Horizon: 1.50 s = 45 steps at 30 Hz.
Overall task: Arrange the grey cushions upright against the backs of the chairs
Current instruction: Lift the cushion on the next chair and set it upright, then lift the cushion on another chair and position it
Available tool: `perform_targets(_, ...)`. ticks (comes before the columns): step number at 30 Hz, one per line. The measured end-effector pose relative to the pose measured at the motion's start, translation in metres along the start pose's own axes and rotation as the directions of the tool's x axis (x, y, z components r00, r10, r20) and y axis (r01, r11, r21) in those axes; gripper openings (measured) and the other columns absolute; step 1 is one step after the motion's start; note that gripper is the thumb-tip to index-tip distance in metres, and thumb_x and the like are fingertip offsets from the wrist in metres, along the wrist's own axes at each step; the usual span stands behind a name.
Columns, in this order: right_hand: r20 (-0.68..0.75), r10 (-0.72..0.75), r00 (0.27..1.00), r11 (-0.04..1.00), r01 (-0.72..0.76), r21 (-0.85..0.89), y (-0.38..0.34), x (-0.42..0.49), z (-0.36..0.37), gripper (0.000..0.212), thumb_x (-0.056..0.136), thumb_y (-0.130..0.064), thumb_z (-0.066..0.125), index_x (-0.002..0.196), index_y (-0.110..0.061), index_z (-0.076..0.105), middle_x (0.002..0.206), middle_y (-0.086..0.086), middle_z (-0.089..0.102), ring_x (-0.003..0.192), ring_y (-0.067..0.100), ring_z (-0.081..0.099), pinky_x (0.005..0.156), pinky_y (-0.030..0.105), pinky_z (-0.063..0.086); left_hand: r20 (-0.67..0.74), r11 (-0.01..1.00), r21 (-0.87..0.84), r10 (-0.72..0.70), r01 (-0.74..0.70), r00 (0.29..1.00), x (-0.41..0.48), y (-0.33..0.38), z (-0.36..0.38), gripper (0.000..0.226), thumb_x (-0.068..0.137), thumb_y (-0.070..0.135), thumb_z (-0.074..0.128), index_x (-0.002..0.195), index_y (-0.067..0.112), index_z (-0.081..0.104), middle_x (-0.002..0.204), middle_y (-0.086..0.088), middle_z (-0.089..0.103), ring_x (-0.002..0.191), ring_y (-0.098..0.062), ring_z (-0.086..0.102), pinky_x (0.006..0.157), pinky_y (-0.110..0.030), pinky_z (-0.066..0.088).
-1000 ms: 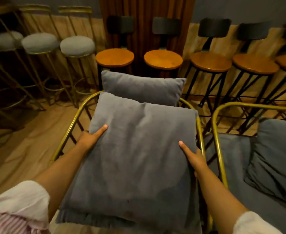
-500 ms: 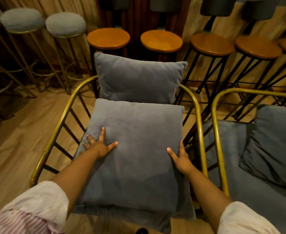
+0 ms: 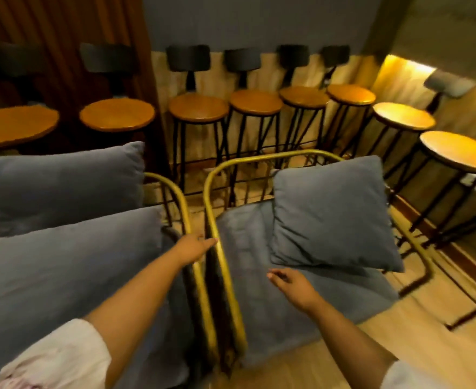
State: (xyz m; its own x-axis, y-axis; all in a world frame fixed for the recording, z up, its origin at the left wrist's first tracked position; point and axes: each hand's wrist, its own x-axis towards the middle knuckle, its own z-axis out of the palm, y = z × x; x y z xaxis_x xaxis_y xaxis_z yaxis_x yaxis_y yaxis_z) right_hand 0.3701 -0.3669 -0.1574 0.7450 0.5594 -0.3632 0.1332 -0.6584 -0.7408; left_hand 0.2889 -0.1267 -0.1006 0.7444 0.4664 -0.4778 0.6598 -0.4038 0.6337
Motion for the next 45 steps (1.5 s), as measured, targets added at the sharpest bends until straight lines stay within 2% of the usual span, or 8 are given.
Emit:
perform_targets(5, -0.257, 0.111, 0.960, 0.994, -0.105, 0.037, 0.093, -0.011, -0.134, 0.034, 0.090, -0.025, 0.061, 0.117, -0.003, 0.064, 0.115, 0.008, 0.066, 0.113, 0.020, 0.059, 0.088, 0.024, 0.042, 0.126, 0.984, -0.128, 0.143, -0.127, 0.982, 0.014, 0.130, 0.105, 0.063, 0.094, 0.040, 0.049, 0.144, 0.005, 0.034, 0.152, -0.014, 0.037, 0.137, -0.030, 0.039, 0.103, -0.030, 0.036)
perform_targets(9, -0.351, 0.203, 0.914, 0.979, -0.178, 0.105, 0.138, -0.008, -0.216, 0.045, 0.090, -0.032, 0.061, 0.127, -0.007, 0.057, 0.128, 0.012, 0.061, 0.121, 0.027, 0.056, 0.103, 0.036, 0.042, 0.198, 0.961, -0.249, 0.174, -0.123, 0.965, 0.028, 0.186, 0.164, 0.067, 0.094, 0.038, 0.051, 0.148, 0.008, 0.027, 0.156, -0.012, 0.029, 0.141, -0.030, 0.034, 0.112, -0.039, 0.032)
perform_targets(14, -0.390, 0.270, 0.881, 0.960, -0.215, 0.178, 0.162, 0.035, -0.276, 0.060, 0.088, -0.042, 0.060, 0.138, -0.014, 0.045, 0.136, 0.013, 0.054, 0.121, 0.031, 0.055, 0.097, 0.041, 0.048, 0.210, 0.956, -0.291, 0.107, -0.042, 0.972, 0.084, 0.202, 0.192, 0.087, 0.082, 0.061, 0.056, 0.147, 0.011, 0.030, 0.155, -0.011, 0.032, 0.139, -0.032, 0.037, 0.114, -0.046, 0.033)
perform_targets(19, -0.369, 0.231, 0.900, 0.966, -0.166, 0.201, 0.171, 0.122, -0.308, 0.081, 0.083, -0.046, 0.065, 0.148, -0.012, 0.031, 0.150, 0.011, 0.041, 0.135, 0.031, 0.043, 0.109, 0.044, 0.038, 0.102, 0.926, -0.377, 0.023, 0.017, 0.995, 0.159, 0.212, 0.197, 0.053, 0.099, 0.033, 0.042, 0.141, 0.001, 0.038, 0.147, -0.016, 0.041, 0.135, -0.034, 0.040, 0.104, -0.035, 0.034)
perform_targets(30, -0.487, 0.269, 0.831, 0.963, -0.250, 0.104, 0.211, 0.313, -0.348, 0.129, 0.051, -0.079, 0.067, 0.151, -0.033, 0.001, 0.162, 0.003, 0.009, 0.149, 0.031, 0.010, 0.117, 0.058, 0.015, 0.002, 0.781, -0.591, -0.246, 0.200, 0.969, 0.346, 0.209, 0.232, 0.081, 0.088, 0.050, 0.051, 0.153, 0.015, 0.016, 0.161, -0.011, 0.017, 0.144, -0.037, 0.025, 0.115, -0.052, 0.027)
perform_targets(35, -0.559, 0.127, 0.819, 0.991, -0.126, 0.041, 0.251, 0.337, -0.344, 0.122, 0.052, -0.077, 0.070, 0.149, -0.039, 0.009, 0.159, -0.005, 0.020, 0.146, 0.024, 0.022, 0.116, 0.057, 0.022, 0.008, 0.690, -0.680, -0.332, 0.249, 0.943, 0.407, 0.211, 0.250, 0.097, 0.076, 0.065, 0.058, 0.152, 0.022, 0.016, 0.162, -0.004, 0.015, 0.145, -0.034, 0.023, 0.115, -0.055, 0.027)
perform_targets(38, -0.597, 0.072, 0.799, 0.993, -0.111, -0.029, 0.264, 0.343, -0.338, 0.119, 0.055, -0.077, 0.068, 0.149, -0.039, 0.007, 0.159, -0.003, 0.022, 0.147, 0.025, 0.020, 0.118, 0.056, 0.015, 0.018, 0.705, -0.674, -0.286, 0.223, 0.958, 0.425, 0.193, 0.266, 0.120, 0.047, 0.083, 0.060, 0.149, 0.028, 0.029, 0.160, 0.000, 0.025, 0.145, -0.029, 0.028, 0.117, -0.050, 0.027)
perform_targets(45, -0.531, 0.068, 0.845, 0.998, -0.053, 0.044, 0.262, 0.329, -0.344, 0.104, 0.063, -0.070, 0.069, 0.147, -0.043, 0.015, 0.158, -0.004, 0.024, 0.147, 0.027, 0.017, 0.118, 0.056, 0.014, -0.056, 0.667, -0.719, -0.332, 0.193, 0.942, 0.396, 0.186, 0.278, 0.110, 0.056, 0.086, 0.054, 0.148, 0.032, 0.029, 0.158, -0.003, 0.028, 0.141, -0.034, 0.033, 0.112, -0.056, 0.030)
